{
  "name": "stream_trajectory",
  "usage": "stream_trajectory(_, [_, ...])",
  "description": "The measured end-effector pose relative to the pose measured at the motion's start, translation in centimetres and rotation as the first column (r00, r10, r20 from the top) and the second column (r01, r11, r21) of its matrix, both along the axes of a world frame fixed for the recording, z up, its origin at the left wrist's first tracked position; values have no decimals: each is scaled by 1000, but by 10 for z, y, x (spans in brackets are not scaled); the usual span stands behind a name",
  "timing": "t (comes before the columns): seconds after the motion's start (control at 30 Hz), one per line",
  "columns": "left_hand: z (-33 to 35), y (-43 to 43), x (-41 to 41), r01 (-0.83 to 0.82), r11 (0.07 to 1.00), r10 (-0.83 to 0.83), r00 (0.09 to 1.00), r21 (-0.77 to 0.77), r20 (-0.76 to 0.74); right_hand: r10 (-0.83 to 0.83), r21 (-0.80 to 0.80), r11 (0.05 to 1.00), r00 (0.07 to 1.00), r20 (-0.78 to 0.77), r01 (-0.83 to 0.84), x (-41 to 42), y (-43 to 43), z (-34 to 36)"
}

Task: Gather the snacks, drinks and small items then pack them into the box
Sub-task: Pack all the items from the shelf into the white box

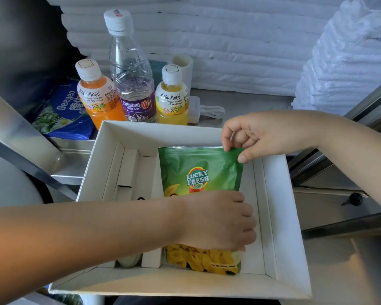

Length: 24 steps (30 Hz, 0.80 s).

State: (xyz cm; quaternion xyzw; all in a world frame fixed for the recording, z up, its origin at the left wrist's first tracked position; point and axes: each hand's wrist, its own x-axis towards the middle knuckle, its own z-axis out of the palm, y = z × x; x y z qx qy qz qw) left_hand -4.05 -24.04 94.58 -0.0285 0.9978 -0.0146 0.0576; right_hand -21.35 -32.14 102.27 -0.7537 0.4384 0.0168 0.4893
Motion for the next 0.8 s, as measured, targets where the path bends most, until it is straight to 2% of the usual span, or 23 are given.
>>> stream_trajectory(0.07, [12,-11,15,23,986,-48,988,-168,-145,-28,26,999,1000,14,28,-2,2,-1])
stream_trajectory(0.17, [32,-26,30,-67,974,5,962,-218,-274,-42,-28,999,999,-3,42,-4,5,-6])
stream_trajectory(0.23, [36,-37,40,-183,962,124,955,-205,-269,-65,-84,995,998,-23,63,-4,8,-8])
stream_trajectory(0.27, [38,-41,45,-252,947,178,927,-200,-329,-76,-98,993,997,-30,72,-4,9,-8])
stream_trajectory(0.33, [45,-47,49,-445,888,377,850,-117,-369,-99,-78,992,995,-15,97,-6,12,-7])
stream_trajectory(0.43, [47,-48,45,-560,828,535,777,22,-332,-141,-64,988,990,20,142,-9,15,-8])
stream_trajectory(0.63, [41,-46,30,-531,840,532,768,112,-357,-188,-16,982,980,58,190,-11,22,-3])
stream_trajectory(0.8, [44,-38,27,-534,823,562,720,192,-407,-134,30,990,991,-11,134,-10,33,-5])
